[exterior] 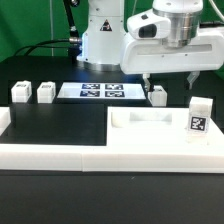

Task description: Assemble square table

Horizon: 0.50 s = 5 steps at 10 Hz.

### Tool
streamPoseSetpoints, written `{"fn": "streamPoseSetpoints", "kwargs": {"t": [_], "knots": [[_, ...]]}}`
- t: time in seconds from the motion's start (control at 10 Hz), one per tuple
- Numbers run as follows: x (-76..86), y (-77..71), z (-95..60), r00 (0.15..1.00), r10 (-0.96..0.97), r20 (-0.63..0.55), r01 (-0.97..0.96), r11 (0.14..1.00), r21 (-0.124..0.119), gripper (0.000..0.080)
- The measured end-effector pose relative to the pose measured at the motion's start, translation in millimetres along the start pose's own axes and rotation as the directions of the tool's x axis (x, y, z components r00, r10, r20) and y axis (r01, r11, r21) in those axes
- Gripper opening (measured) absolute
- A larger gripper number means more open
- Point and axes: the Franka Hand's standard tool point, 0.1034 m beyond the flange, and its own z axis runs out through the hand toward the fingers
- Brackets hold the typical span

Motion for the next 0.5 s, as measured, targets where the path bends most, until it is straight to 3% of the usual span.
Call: {"fn": "streamPoseSetpoints", "kwargs": {"t": [0.3, 0.4, 0.5], "knots": [[-2.8, -0.4, 2.3, 0.980, 0.016, 0.197, -0.019, 1.000, 0.012, 0.0649], [-19.4, -1.4, 13.9, 0.944, 0.069, 0.322, -0.082, 0.996, 0.025, 0.0649], [-25.3, -0.9, 25.4, 0.925, 0.055, 0.375, -0.057, 0.998, -0.007, 0.0649]]}}
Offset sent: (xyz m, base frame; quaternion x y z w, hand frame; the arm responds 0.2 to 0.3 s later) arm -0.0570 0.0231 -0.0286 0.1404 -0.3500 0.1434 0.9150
